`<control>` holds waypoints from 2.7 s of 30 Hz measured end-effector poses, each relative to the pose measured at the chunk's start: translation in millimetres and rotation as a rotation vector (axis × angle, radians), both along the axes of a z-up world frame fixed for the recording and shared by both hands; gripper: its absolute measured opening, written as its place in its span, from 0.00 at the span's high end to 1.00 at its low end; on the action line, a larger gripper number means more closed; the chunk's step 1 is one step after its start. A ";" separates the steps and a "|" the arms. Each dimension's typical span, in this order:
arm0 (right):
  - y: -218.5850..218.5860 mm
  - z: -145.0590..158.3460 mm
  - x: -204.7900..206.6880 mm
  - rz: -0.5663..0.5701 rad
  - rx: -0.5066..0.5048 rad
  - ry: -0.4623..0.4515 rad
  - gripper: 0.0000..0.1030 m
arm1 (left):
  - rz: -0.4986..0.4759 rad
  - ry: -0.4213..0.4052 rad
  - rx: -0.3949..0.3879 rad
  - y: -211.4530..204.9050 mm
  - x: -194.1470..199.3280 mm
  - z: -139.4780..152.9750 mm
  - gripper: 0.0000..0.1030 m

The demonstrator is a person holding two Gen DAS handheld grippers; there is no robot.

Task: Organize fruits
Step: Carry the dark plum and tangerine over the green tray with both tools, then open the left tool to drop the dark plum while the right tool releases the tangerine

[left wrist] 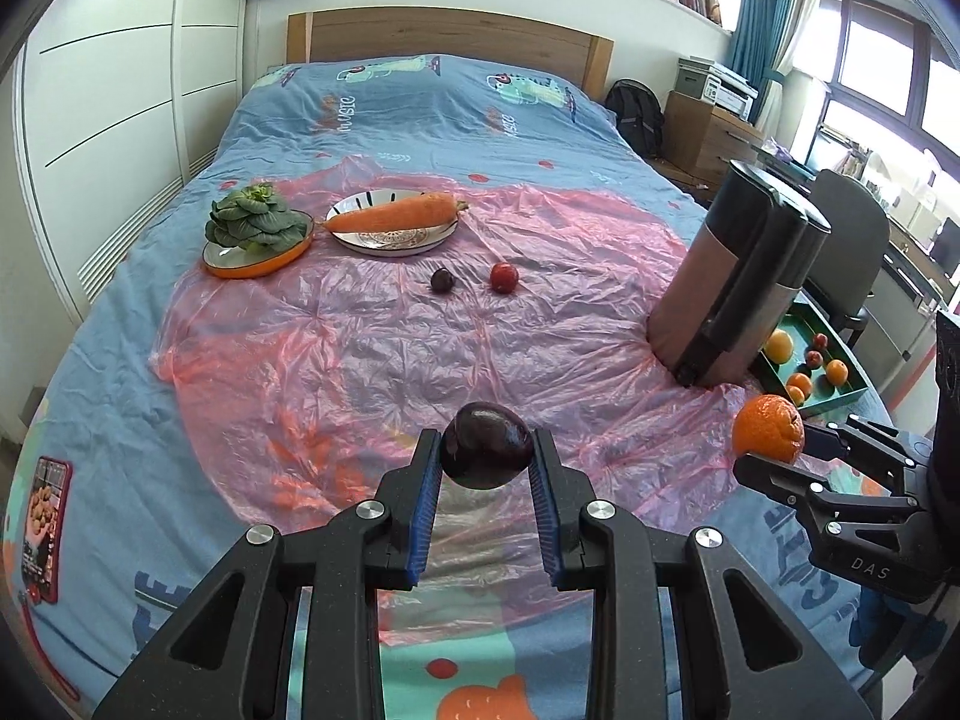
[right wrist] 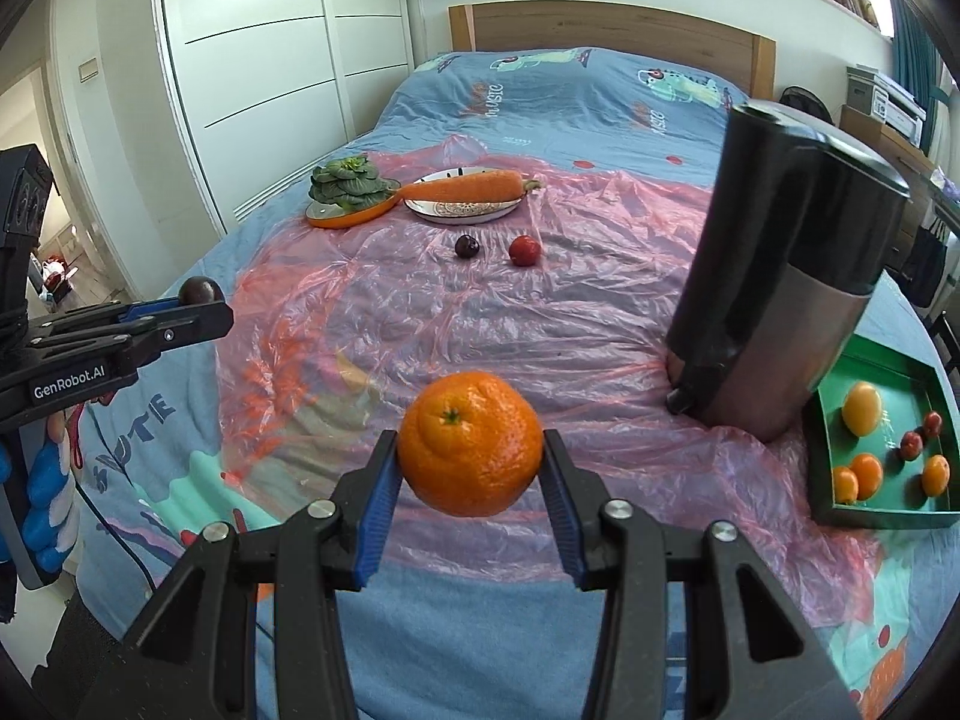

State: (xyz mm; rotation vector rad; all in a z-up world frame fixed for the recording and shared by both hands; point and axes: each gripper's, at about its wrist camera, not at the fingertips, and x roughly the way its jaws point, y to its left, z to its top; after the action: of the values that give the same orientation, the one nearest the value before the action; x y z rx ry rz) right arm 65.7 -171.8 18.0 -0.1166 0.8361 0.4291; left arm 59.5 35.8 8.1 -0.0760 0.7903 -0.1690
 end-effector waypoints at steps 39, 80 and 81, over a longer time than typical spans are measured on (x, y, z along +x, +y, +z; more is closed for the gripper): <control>-249.7 -21.3 -34.8 -0.440 0.086 -0.010 0.69 | -0.377 0.095 0.065 -227.3 -14.4 1.1 0.76; -409.6 -73.0 235.7 -0.437 -0.030 0.073 0.70 | -0.672 0.153 0.221 -503.3 160.9 -77.4 0.76; -409.6 -76.7 240.0 -0.432 -0.039 0.088 0.70 | -0.672 0.152 0.226 -504.5 162.0 -79.7 0.76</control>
State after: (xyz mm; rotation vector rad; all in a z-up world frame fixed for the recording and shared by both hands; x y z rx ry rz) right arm 305.7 -581.3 -58.8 0.0483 0.9280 0.0114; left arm 221.4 -468.6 -71.6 0.4001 0.9602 -0.7133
